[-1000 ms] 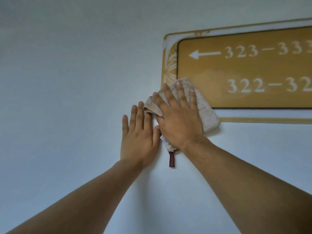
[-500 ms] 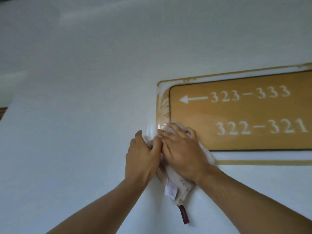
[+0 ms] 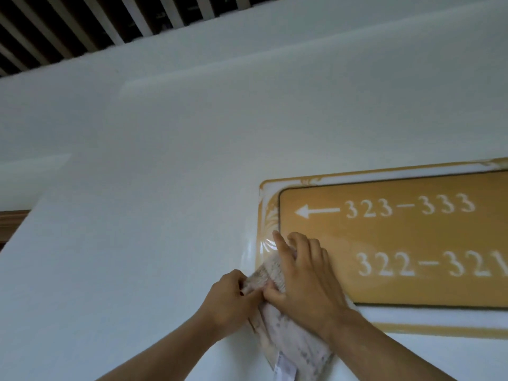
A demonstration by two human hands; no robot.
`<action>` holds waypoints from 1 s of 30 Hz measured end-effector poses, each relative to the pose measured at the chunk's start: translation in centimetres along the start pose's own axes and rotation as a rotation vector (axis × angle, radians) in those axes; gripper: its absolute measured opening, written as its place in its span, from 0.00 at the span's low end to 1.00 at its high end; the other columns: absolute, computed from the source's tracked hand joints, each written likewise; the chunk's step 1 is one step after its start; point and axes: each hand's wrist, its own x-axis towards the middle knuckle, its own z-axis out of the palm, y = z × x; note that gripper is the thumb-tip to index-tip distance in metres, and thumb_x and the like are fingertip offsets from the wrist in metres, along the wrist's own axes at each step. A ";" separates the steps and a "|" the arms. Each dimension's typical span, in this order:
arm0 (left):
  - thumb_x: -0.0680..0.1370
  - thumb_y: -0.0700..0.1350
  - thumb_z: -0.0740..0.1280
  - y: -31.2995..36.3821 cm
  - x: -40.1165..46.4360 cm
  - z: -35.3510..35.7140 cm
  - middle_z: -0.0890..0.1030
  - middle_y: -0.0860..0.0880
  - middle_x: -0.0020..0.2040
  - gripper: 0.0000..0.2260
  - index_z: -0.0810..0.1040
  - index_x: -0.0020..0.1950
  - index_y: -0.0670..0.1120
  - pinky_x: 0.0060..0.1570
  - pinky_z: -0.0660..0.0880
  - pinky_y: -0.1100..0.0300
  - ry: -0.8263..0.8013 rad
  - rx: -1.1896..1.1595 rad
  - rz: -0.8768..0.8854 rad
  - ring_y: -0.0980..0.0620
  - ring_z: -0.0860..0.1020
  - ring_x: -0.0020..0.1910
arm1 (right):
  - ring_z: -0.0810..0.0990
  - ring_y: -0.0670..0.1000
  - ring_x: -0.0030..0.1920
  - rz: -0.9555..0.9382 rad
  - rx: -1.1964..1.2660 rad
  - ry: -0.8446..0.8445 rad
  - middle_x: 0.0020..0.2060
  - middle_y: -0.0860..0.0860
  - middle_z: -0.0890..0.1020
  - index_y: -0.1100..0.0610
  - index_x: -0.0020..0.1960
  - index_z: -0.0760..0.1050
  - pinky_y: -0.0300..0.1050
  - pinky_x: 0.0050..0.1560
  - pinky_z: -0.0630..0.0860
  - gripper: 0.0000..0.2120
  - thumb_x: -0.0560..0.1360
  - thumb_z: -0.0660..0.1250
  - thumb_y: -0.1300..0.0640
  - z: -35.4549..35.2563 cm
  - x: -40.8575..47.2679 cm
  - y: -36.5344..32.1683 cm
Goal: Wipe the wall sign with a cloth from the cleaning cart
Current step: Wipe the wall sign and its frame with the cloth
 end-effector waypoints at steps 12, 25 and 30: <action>0.75 0.46 0.67 1.4 -0.2 -0.2 0.79 0.48 0.41 0.05 0.73 0.44 0.46 0.33 0.72 0.57 0.117 0.077 0.011 0.49 0.78 0.39 | 0.76 0.59 0.51 -0.094 -0.162 -0.306 0.51 0.56 0.78 0.57 0.58 0.68 0.53 0.47 0.68 0.20 0.78 0.58 0.40 -2.0 0.9 -0.3; 0.73 0.45 0.64 6.7 -4.0 5.7 0.79 0.45 0.41 0.04 0.70 0.44 0.47 0.37 0.70 0.54 0.035 0.040 0.117 0.41 0.77 0.42 | 0.78 0.64 0.50 0.081 -0.125 -0.690 0.51 0.62 0.78 0.57 0.60 0.64 0.51 0.40 0.69 0.21 0.79 0.66 0.44 -11.9 -1.7 4.0; 0.74 0.42 0.64 13.2 -5.5 11.3 0.76 0.45 0.40 0.02 0.71 0.44 0.46 0.37 0.67 0.54 -0.055 -0.079 0.174 0.42 0.74 0.41 | 0.79 0.64 0.48 0.103 -0.279 -0.731 0.48 0.62 0.78 0.58 0.59 0.64 0.51 0.39 0.72 0.20 0.79 0.66 0.45 -18.3 -3.8 9.1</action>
